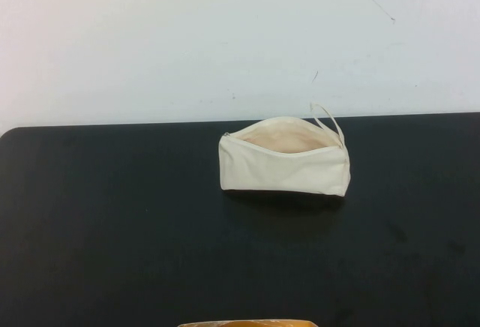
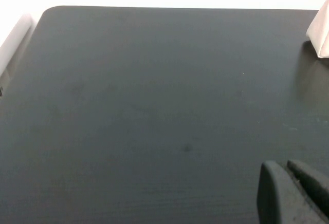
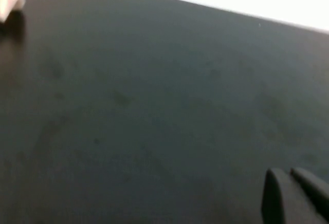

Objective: Put eraser into pencil case

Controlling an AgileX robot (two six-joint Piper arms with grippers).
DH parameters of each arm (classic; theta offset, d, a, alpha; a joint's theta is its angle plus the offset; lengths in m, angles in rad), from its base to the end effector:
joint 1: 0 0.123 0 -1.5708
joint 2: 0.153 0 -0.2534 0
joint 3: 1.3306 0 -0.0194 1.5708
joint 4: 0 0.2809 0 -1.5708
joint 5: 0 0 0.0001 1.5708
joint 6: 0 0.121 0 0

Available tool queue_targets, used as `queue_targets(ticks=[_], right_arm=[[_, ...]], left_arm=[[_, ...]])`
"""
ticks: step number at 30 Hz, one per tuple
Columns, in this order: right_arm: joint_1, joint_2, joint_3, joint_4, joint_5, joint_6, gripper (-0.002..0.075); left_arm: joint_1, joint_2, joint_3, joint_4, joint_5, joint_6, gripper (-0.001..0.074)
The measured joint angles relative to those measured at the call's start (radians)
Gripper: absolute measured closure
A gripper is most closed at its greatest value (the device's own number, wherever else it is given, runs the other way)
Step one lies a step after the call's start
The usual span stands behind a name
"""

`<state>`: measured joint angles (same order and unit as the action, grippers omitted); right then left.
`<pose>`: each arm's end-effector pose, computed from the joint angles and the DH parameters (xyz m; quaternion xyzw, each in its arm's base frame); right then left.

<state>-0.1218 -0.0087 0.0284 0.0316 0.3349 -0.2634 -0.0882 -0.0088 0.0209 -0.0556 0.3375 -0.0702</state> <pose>0.1439 -0.0164 0.1657 -0.0475 0.7936 -0.1032 0.5978 0.1440 -0.0150 0.1684 -0.0081 0.7933 -0.0713 0.6045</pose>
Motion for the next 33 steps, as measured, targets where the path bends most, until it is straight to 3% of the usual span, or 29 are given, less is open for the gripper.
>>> queue_targets(ticks=[6,33], right_arm=[[0.000,0.000,0.000,-0.023,0.001,0.154,0.0726],[0.016,0.000,-0.005,-0.032,0.026,0.161,0.0727]], left_arm=[[0.000,0.000,0.000,0.000,0.000,0.000,0.0736],[0.000,0.000,0.000,0.000,0.000,0.000,0.0736]])
